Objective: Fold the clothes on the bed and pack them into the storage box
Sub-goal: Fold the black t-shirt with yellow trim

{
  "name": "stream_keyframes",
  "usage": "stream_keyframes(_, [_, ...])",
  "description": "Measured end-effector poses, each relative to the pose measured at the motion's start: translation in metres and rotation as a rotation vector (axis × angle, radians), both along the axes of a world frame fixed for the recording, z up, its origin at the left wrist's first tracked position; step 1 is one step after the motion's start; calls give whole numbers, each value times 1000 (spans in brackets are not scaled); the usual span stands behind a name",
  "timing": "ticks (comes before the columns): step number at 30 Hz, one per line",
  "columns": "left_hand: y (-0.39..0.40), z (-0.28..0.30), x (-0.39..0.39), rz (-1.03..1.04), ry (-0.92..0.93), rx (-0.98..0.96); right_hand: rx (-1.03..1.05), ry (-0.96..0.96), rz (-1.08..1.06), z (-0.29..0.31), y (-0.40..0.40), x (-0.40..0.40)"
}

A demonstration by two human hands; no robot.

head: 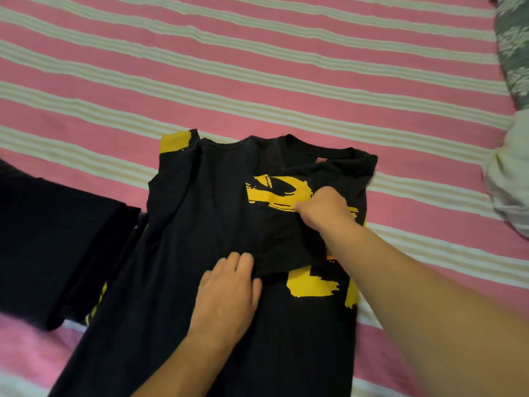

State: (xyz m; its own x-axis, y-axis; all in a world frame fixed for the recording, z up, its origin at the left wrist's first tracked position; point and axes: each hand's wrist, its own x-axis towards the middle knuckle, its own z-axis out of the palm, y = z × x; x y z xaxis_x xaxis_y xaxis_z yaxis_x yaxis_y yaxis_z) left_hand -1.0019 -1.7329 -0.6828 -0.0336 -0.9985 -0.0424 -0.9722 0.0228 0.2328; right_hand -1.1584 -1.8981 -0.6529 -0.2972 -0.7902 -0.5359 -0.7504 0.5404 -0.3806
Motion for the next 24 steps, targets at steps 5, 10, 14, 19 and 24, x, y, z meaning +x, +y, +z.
stream_keyframes(5, [4,-4,17,34,131,-7,-313,-457,-191,23,34,-21])
stream_keyframes(10, [2,-1,16,3,54,27,-201,-407,-367,4,97,-59])
stream_keyframes(14, [0,-3,20,9,23,53,-95,-194,-342,4,98,-79])
stream_keyframes(19, [1,-5,28,-48,138,48,-409,109,237,20,23,-62])
stream_keyframes(24, [1,-4,34,-153,148,58,-187,-76,459,0,-33,-13])
